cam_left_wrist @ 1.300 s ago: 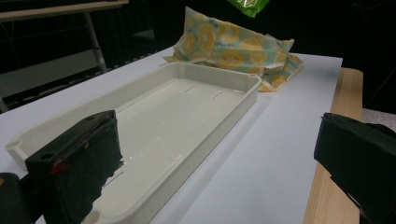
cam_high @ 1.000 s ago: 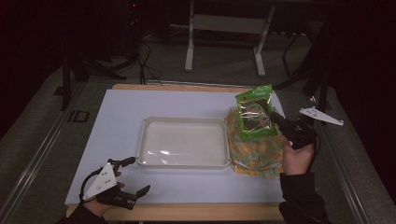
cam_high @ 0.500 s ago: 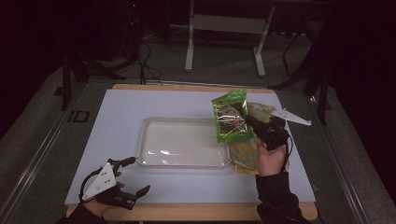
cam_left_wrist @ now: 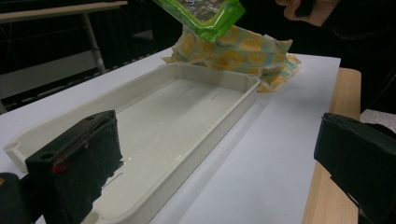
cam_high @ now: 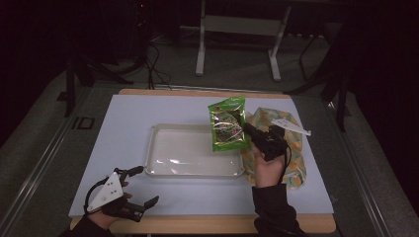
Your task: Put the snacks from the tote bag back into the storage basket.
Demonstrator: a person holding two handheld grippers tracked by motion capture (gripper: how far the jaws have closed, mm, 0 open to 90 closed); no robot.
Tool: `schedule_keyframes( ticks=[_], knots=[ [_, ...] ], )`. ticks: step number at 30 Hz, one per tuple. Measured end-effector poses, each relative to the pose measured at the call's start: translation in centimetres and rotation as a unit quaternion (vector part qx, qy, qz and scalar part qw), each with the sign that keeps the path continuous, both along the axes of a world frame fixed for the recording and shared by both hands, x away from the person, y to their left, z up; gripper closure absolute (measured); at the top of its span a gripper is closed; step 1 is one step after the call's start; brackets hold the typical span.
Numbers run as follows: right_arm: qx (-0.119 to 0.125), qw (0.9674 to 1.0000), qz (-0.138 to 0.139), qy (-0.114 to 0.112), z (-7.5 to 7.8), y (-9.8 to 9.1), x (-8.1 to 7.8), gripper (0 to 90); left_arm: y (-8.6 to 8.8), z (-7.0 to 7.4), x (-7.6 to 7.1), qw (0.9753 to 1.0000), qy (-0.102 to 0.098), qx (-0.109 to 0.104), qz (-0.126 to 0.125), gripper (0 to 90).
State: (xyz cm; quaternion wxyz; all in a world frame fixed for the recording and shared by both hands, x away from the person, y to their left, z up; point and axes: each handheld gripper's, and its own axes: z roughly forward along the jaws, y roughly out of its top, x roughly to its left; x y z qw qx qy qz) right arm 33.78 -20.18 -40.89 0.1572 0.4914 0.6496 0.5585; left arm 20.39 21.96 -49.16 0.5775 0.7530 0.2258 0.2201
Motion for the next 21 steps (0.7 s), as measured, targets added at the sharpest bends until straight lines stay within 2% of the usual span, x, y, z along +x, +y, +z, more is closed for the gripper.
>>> schedule_keyframes(
  ticks=[2, 8, 9, 15, 21],
  knots=[
    [0.006, 1.0000, 0.001, 0.003, -0.4, 0.4, -0.1, 89.8, 0.0, 0.0, 0.0, 1.0000, -0.001, -0.001, 0.000, 1.0],
    [0.002, 0.9999, 0.001, 0.014, -1.6, 1.1, -0.1, 89.8, 0.0, 0.0, 0.0, 1.0000, -0.002, 0.000, -0.001, 1.0],
    [0.005, 0.9997, 0.000, 0.022, -2.2, 1.2, -0.1, 89.8, 0.0, 0.0, 0.0, 1.0000, -0.002, 0.001, -0.001, 1.0],
    [0.015, 0.9989, -0.004, 0.044, -4.0, 1.7, -0.1, 89.8, 0.0, 0.1, -0.1, 1.0000, -0.003, 0.001, 0.000, 1.0],
    [0.009, 0.9980, -0.007, 0.062, -5.9, 2.1, -0.5, 89.7, 0.0, 0.1, -0.1, 1.0000, -0.003, 0.001, -0.001, 1.0]
  ],
)
